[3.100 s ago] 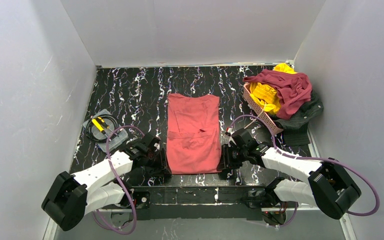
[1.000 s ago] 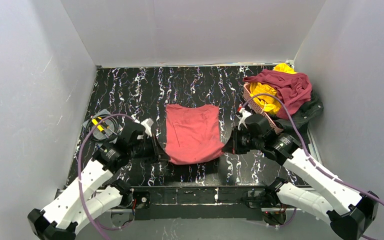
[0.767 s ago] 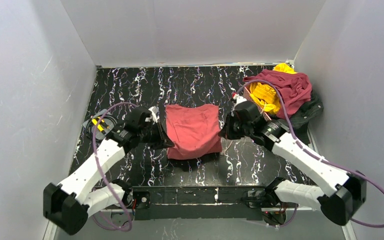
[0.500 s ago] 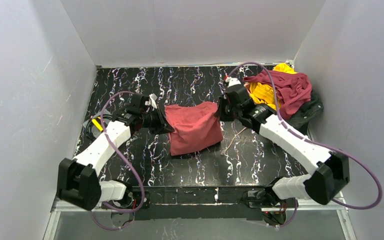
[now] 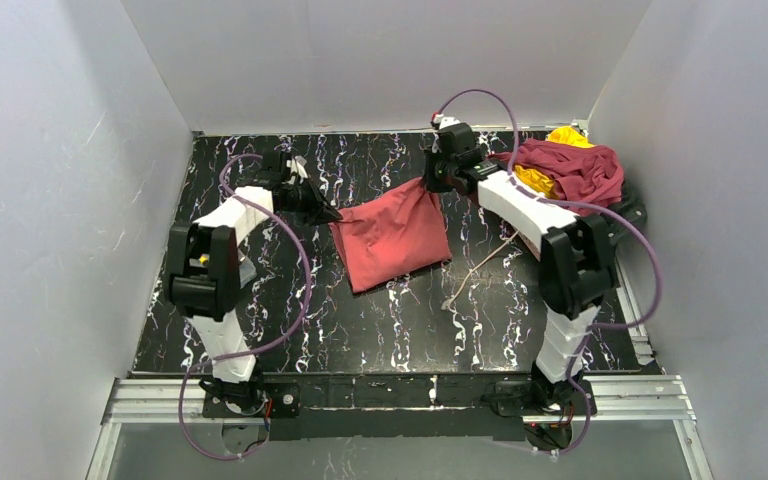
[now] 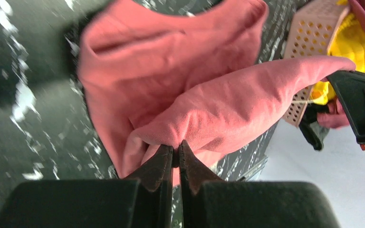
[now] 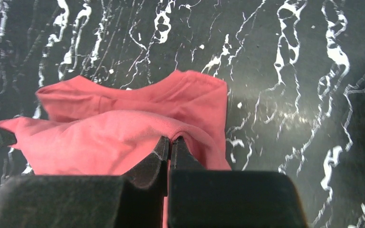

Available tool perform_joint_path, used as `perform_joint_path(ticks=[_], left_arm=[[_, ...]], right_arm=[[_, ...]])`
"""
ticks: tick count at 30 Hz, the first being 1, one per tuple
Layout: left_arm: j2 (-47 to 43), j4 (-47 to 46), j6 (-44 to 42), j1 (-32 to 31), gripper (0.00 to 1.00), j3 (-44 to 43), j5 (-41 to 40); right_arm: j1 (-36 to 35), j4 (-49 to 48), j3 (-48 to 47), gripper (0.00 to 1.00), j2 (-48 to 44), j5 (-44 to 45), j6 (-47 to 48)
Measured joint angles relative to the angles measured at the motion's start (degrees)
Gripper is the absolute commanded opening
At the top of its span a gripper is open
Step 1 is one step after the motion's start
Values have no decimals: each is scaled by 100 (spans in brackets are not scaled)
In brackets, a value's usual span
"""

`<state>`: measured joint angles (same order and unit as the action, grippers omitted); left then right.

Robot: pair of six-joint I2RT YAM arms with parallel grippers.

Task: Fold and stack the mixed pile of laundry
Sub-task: Fold the T-shirt at the center of the board, then move the T-shirt to the corner of the board.

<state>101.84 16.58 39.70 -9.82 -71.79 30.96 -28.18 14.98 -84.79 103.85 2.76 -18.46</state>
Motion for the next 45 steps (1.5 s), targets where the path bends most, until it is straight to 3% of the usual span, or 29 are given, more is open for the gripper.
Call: perform_joint_path(ticks=[6, 10, 11, 14, 15, 16, 18, 20, 22, 27, 31, 37, 40, 45], left_arm=[[1115, -267, -42, 236, 0, -315, 142], [1298, -330, -68, 334, 0, -426, 166], [1298, -330, -68, 365, 2, -470, 173], [1329, -313, -109, 455, 33, -728, 195], [1340, -315, -153, 481, 49, -813, 199], [1344, -306, -181, 503, 59, -918, 212], [1346, -326, -284, 531, 88, -1078, 210], [1279, -319, -409, 562, 98, -1088, 140], [1119, -280, -498, 575, 98, -975, 33], [271, -238, -616, 570, 98, -227, -142], [-339, -243, -632, 518, 98, 420, -164], [-535, -214, -649, 295, 98, 1248, -175], [-529, -157, -658, 164, 94, 1410, -181], [-411, -175, -675, -37, 83, 1419, -264]], right_arm=[[33, -326, -568, 1, 1154, -286, 396], [33, -431, -809, 1, 1554, -389, 544], [33, -461, -857, 6, 1615, -400, 573], [35, -468, -994, 46, 1692, -404, 638], [39, -470, -1064, 57, 1707, -404, 671], [44, -474, -1117, 67, 1714, -407, 673], [59, -494, -1169, 82, 1700, -422, 758], [87, -452, -1176, 88, 1648, -461, 855], [120, -396, -1139, 90, 1541, -525, 938], [157, -313, -260, 90, 715, -754, 973], [160, -293, 549, 81, 162, -883, 896], [160, -289, 1377, 48, -85, -1056, 730], [177, -227, 1528, 32, -72, -1086, 673], [219, -245, 1530, 20, 46, -1139, 638]])
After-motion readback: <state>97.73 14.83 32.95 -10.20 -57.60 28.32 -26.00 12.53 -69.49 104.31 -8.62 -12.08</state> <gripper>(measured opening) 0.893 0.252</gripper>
